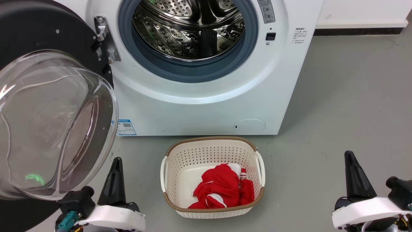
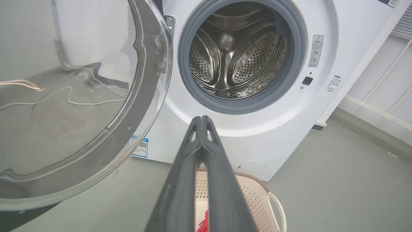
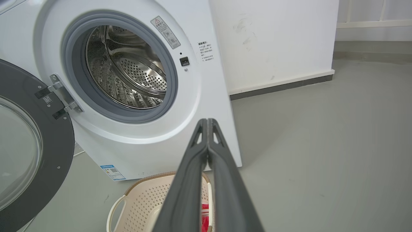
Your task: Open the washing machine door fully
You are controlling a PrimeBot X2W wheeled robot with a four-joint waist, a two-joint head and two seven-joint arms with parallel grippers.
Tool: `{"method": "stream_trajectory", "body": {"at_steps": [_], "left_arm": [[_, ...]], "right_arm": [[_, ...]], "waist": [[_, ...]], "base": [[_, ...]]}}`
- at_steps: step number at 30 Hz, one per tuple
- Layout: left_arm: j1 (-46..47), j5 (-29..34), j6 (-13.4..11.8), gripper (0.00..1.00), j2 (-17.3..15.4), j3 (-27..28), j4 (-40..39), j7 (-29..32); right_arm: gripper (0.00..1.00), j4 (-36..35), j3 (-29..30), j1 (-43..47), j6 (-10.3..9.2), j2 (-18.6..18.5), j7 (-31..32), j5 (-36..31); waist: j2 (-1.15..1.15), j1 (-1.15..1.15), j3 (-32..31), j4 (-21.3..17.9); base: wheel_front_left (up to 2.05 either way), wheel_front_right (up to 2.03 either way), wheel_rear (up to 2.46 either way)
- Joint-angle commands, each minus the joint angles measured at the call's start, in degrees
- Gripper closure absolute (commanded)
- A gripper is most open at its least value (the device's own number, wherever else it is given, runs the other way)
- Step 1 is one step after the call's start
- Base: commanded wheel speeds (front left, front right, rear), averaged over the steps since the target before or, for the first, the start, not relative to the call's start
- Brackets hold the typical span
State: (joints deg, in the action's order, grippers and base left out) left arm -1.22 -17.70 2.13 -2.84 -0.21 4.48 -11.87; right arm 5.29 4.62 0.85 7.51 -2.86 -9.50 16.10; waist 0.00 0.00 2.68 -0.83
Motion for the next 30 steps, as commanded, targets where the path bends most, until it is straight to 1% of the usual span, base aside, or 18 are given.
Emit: {"method": "stream_trajectory", "body": {"at_steps": [1,16,30], "left_arm": [[1.5,-2.0,0.4,1.00,0.0,0.3,-0.5,0.4],[2.8,-16.9,1.4,1.00,-0.1,1.7,1.5,4.1],[3.9,-28.8,2.3,1.00,-0.1,2.8,3.2,7.1]], "right_arm": [[1.00,-0.6,0.1,-1.7,0.01,0.0,0.3,2.2],[1.00,1.2,0.5,-2.9,0.00,0.0,3.6,17.4],[1.00,2.7,0.8,-3.9,-0.01,0.0,6.1,29.5]], "waist": [[0.00,0.00,0.0,0.0],[0.00,0.00,-0.4,0.1],[0.00,0.00,-0.7,0.2]], "base": [[0.00,0.00,0.00],[0.00,0.00,0.00],[0.00,0.00,0.00]]}}
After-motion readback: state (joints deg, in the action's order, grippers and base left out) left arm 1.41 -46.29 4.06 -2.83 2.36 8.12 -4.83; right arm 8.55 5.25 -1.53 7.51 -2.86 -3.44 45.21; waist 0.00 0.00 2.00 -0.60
